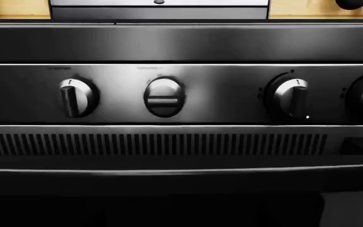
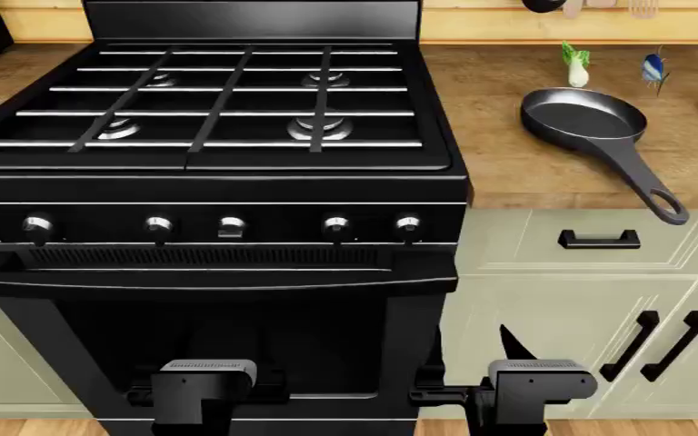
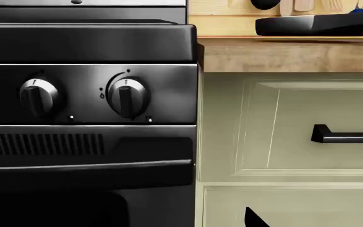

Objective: Place both pans onto different burners. Then place the celery and the fish on different pans.

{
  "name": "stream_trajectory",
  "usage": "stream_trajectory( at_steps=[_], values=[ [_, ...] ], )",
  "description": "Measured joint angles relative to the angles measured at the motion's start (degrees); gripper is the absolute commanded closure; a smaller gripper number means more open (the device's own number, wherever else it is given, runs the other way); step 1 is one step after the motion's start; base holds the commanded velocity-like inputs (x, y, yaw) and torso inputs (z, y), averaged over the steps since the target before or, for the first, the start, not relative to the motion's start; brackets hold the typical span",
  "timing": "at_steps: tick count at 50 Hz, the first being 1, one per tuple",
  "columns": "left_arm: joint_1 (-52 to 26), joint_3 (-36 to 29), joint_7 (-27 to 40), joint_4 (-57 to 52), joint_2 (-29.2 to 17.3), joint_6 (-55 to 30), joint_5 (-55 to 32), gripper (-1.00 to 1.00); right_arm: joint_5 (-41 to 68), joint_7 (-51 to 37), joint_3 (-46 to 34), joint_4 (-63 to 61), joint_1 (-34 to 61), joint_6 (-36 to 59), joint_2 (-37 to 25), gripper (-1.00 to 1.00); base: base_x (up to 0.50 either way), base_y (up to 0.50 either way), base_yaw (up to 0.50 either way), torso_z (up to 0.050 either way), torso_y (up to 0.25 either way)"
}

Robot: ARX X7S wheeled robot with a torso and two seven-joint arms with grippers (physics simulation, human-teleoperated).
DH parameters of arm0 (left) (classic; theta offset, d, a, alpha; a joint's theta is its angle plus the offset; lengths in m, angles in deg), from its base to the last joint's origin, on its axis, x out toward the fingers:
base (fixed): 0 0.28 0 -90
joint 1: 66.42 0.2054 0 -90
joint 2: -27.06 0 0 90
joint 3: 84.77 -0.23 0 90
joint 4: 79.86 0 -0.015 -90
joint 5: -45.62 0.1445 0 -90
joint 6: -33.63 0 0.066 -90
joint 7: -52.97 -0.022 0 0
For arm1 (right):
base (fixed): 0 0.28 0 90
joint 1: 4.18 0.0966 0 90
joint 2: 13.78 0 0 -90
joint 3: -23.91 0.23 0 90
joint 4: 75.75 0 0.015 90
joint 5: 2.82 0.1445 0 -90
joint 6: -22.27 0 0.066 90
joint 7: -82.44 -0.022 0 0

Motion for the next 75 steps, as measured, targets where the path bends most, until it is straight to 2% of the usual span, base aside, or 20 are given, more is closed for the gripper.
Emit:
stream_trajectory(
  at_steps=[20,51,75],
  values=[
    [-0.01,-5.92,3.73,3.38,-2.17,6.58,2.52,-1.0,-6.98,-10.29,-7.6,8.3,0.83,-3.23,-2.05,-1.0,0.0,0.0,0.0,0.0,0.0],
    [-0.83,-9.48,6.93,5.93,-4.58,9.53,0.02,-1.0,-3.17,-13.24,-11.74,13.06,1.66,-6.46,-4.08,-1.0,0.0,0.0,0.0,0.05,0.0],
    [-0.87,-11.42,8.23,5.66,-6.03,9.56,-1.79,-1.0,0.3,-13.19,-13.63,13.27,1.7,-6.74,-5.17,-1.0,0.0,-0.49,0.0,0.038,0.0]
  ],
)
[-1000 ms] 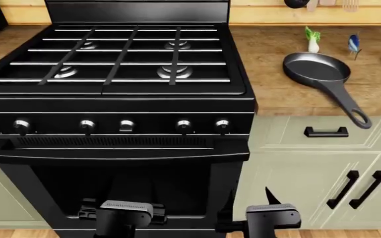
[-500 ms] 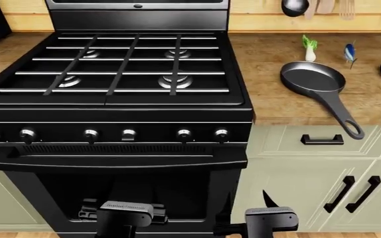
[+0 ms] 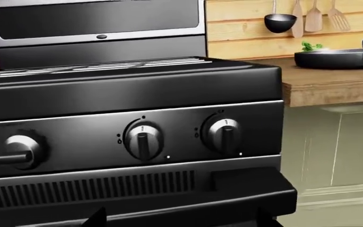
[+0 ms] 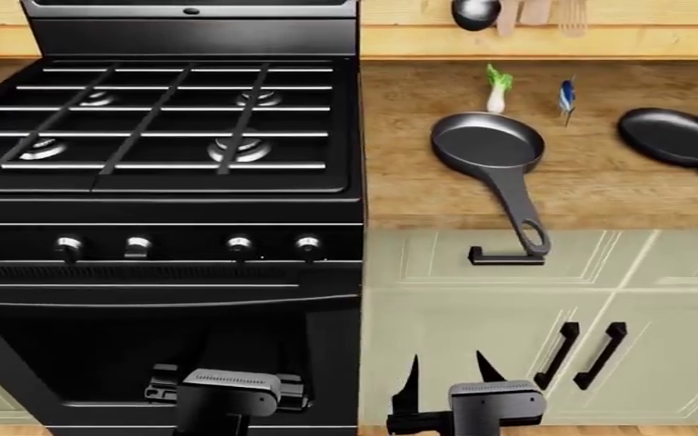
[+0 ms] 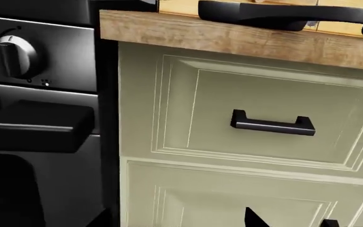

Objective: Place both pans onto different burners. Then place the celery and the fish on different pans.

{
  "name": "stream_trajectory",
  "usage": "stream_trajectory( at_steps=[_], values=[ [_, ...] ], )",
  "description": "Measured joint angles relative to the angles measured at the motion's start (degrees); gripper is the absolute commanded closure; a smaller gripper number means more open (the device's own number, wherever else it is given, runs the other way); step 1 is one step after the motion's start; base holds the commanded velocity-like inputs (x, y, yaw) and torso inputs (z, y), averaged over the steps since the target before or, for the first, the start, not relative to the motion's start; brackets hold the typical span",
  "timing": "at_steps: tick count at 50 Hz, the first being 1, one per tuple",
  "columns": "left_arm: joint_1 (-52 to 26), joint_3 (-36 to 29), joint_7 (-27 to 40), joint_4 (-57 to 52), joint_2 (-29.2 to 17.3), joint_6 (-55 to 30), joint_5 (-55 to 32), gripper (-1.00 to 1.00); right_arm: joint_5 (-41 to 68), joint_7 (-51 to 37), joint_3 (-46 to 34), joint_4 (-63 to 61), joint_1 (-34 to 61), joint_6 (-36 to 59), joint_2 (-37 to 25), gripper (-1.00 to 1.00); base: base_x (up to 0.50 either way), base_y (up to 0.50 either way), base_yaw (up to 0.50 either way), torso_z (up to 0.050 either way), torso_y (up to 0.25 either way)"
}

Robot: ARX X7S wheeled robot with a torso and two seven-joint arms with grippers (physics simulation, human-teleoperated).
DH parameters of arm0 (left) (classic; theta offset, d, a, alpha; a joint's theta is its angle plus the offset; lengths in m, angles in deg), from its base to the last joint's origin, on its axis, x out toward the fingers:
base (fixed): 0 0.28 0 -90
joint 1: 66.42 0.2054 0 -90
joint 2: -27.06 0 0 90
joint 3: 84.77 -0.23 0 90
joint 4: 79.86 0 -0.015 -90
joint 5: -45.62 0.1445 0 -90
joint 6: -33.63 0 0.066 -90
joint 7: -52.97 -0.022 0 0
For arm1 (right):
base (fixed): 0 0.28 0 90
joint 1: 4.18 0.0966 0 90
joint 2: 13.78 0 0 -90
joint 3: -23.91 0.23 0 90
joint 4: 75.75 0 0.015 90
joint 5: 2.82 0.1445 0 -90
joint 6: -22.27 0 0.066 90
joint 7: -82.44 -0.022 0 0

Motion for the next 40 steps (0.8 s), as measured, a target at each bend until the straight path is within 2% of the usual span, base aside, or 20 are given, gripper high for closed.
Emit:
stream_trajectory(
  at_steps=[40],
  values=[
    [-0.52,-2.19,1.62,0.47,-1.49,-0.3,-2.55,-1.0,1.97,-1.7,-2.8,2.04,0.88,-0.8,-1.39,-1.0,0.0,-0.5,0.0,0.05,0.0]
  ],
)
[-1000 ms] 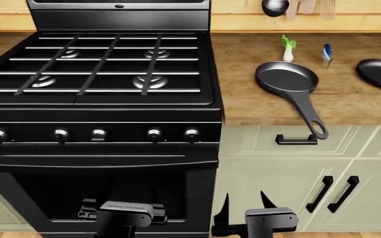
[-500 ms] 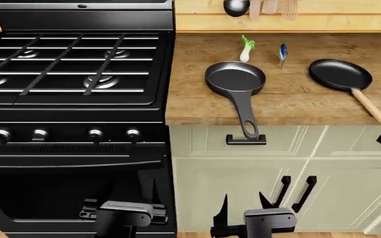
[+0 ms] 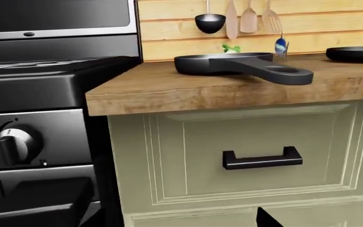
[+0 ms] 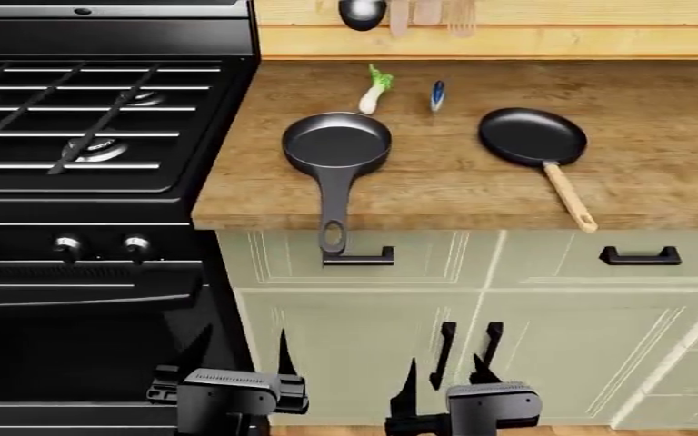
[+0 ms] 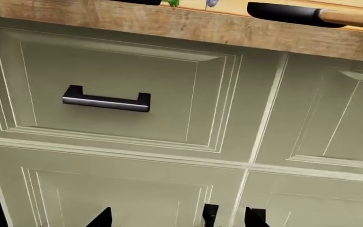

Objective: Place both pans onto different burners. Then place the celery and the fish on different pans.

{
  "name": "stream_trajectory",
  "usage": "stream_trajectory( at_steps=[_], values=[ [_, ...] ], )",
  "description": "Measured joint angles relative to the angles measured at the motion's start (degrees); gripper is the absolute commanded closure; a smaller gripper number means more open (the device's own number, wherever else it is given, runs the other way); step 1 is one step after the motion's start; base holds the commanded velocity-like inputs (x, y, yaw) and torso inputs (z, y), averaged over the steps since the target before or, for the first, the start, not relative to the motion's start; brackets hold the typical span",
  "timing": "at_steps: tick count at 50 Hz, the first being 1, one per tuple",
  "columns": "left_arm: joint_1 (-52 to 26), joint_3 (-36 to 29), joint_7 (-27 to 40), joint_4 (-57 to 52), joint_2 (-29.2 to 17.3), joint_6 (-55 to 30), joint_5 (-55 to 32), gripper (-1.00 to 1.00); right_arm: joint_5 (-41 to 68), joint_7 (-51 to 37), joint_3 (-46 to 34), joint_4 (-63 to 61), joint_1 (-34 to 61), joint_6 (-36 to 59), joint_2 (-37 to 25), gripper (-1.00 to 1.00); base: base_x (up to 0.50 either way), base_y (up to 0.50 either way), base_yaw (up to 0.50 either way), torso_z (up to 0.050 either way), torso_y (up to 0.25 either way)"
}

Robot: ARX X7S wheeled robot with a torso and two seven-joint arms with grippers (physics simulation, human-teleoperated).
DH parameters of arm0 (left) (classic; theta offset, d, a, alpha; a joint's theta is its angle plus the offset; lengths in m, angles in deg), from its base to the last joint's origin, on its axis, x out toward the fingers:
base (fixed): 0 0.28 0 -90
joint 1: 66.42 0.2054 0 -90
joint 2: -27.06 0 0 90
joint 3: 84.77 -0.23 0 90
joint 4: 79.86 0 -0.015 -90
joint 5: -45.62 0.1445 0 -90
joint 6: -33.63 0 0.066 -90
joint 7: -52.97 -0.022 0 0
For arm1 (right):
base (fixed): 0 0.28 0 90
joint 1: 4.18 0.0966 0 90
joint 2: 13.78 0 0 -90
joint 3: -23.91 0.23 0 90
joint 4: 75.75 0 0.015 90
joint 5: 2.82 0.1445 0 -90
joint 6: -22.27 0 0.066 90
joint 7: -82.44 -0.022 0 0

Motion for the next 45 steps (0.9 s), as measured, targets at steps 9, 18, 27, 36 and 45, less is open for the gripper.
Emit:
stream_trajectory(
  at_steps=[9,18,27,36,45],
  values=[
    [-0.14,-0.46,0.36,0.19,-0.28,0.03,-0.3,-1.0,0.49,-0.28,-0.42,0.46,0.19,-0.24,-0.24,-1.0,0.0,-0.5,0.0,0.05,0.0],
    [-0.29,-0.76,0.75,0.09,-0.6,-0.14,-0.68,-1.0,0.89,-0.53,-0.89,0.56,0.33,-0.22,-0.49,-1.0,0.0,-0.5,0.0,0.05,0.0],
    [-0.08,-0.26,1.22,-3.87,-1.64,-4.79,-2.62,-1.0,1.16,-0.96,-1.24,-0.57,0.37,1.66,-1.06,-1.0,0.0,-0.11,0.0,0.013,0.0],
    [0.07,2.86,2.32,-22.46,-7.02,-25.42,-11.95,-1.0,2.13,-0.27,-2.23,-16.26,-1.69,16.77,-4.39,-1.0,0.0,0.0,0.0,0.0,0.0],
    [-4.56,6.45,6.12,-42.24,-13.43,-47.96,-21.26,-1.0,2.79,-0.46,-2.09,-39.16,-0.33,41.2,-8.61,-1.0,0.0,0.0,0.0,0.0,0.0]
  ],
)
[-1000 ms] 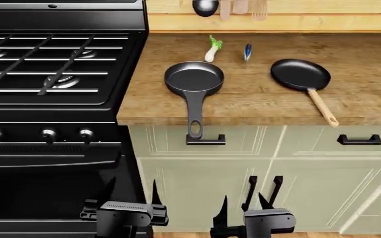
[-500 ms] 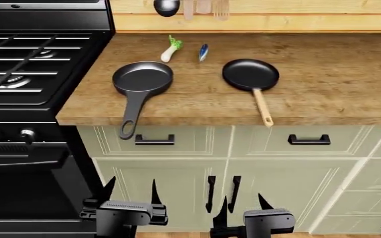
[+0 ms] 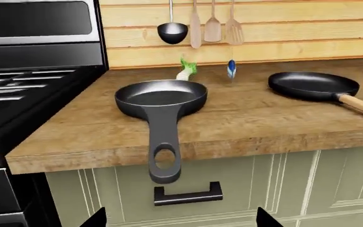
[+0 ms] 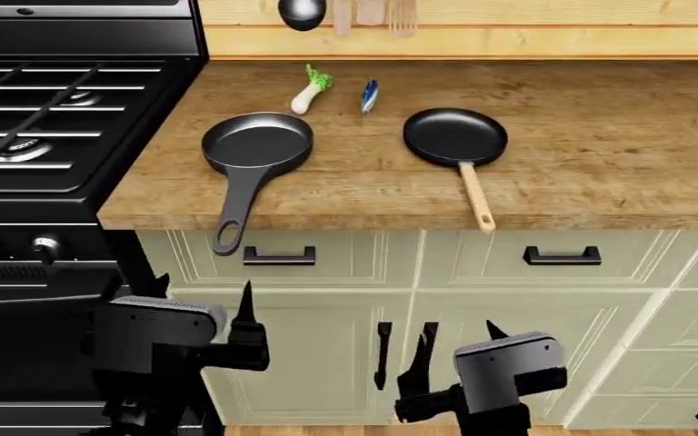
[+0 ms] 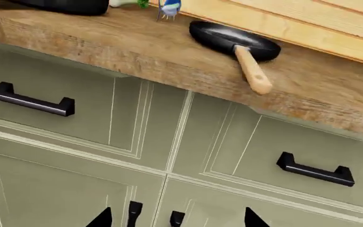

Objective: Place both pans onto different burners. Then place the celery and the fish on different pans.

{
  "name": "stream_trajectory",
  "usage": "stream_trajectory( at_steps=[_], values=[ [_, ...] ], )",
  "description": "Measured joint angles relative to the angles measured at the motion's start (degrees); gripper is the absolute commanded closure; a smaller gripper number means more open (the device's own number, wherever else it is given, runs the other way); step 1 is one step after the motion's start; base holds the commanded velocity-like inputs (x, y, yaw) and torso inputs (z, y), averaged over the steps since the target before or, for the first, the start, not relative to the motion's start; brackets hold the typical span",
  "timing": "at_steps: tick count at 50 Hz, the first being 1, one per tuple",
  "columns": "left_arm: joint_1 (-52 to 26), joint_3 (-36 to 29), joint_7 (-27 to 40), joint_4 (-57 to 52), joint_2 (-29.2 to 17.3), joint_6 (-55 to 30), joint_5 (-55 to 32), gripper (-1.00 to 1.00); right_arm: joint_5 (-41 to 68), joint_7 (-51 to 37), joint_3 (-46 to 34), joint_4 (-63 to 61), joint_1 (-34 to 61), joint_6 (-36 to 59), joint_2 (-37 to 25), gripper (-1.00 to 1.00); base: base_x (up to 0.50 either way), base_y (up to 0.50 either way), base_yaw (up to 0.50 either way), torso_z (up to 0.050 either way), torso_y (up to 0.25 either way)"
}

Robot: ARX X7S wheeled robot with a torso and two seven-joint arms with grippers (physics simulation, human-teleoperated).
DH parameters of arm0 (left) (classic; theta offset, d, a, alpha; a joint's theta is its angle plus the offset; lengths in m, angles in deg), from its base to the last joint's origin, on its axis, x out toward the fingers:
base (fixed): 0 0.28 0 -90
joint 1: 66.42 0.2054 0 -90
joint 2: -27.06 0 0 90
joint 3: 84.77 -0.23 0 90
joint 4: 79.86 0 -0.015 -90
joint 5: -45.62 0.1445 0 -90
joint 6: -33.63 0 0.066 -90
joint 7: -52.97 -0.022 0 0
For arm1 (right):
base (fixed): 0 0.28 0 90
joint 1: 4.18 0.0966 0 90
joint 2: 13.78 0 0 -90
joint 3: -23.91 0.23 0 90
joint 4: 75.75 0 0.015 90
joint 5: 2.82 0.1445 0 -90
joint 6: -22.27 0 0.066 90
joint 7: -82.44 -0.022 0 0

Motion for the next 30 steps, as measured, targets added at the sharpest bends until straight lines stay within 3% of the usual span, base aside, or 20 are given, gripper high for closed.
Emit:
stream_trajectory(
  at_steps=[13,30],
  values=[
    [-11.04,7.28,6.08,-16.49,-5.15,-22.13,-12.82,-1.0,3.03,-1.79,3.18,-24.59,11.18,31.15,-3.32,-1.0,0.08,0.0,0.0,0.0,0.0],
    [-18.98,9.08,16.11,-21.93,-11.53,-28.97,-25.28,-1.0,37.07,-25.56,11.62,-33.71,21.57,40.84,-13.15,-1.0,0.5,0.0,0.0,0.0,0.0]
  ],
)
